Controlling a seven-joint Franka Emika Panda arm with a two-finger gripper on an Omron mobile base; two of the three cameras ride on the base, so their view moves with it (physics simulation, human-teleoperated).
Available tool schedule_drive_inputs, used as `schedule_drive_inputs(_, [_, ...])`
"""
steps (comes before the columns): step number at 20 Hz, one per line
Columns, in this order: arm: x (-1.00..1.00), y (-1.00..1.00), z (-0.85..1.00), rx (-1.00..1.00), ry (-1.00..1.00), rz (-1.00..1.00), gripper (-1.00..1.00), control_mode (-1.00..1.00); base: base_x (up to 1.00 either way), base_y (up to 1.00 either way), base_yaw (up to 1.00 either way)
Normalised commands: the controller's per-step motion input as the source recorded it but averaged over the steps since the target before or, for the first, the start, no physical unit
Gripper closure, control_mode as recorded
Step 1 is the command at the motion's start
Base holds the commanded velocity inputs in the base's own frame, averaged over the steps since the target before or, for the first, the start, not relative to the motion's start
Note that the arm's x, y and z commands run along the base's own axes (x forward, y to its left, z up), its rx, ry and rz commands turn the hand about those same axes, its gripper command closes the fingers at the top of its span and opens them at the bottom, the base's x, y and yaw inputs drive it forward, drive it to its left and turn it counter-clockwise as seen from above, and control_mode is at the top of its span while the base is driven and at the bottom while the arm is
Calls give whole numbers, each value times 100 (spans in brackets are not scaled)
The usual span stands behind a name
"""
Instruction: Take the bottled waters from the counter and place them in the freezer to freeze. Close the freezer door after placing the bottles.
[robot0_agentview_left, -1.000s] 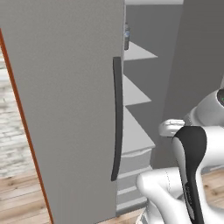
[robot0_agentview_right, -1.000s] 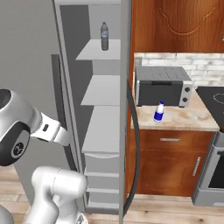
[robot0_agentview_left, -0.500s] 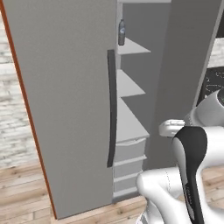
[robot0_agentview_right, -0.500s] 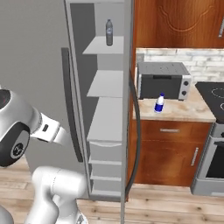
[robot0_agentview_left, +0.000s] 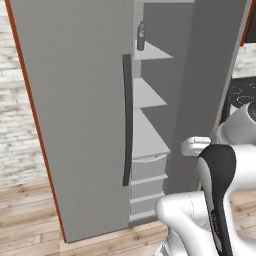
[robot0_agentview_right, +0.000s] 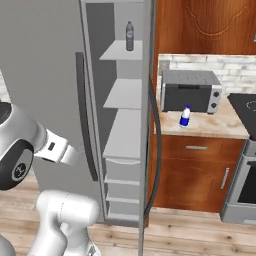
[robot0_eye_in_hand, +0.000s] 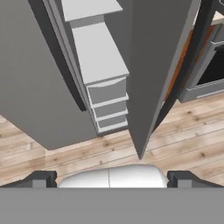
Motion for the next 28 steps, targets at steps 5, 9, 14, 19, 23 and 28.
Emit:
schedule_drive_inputs(5, [0,0,0,0,0,0,-100,100,-3,-54,10])
schedule_drive_inputs(9, [0,0,0,0,0,0,-100,100,-5,-64,12])
schedule_drive_inputs(14, [0,0,0,0,0,0,-100,100,-5,-62,15])
schedule_drive_inputs(19, [0,0,0,0,0,0,-100,100,-2,-56,19])
schedule_drive_inputs(23, [0,0,0,0,0,0,-100,100,0,-58,17])
schedule_drive_inputs(28, [0,0,0,0,0,0,-100,100,0,-67,16])
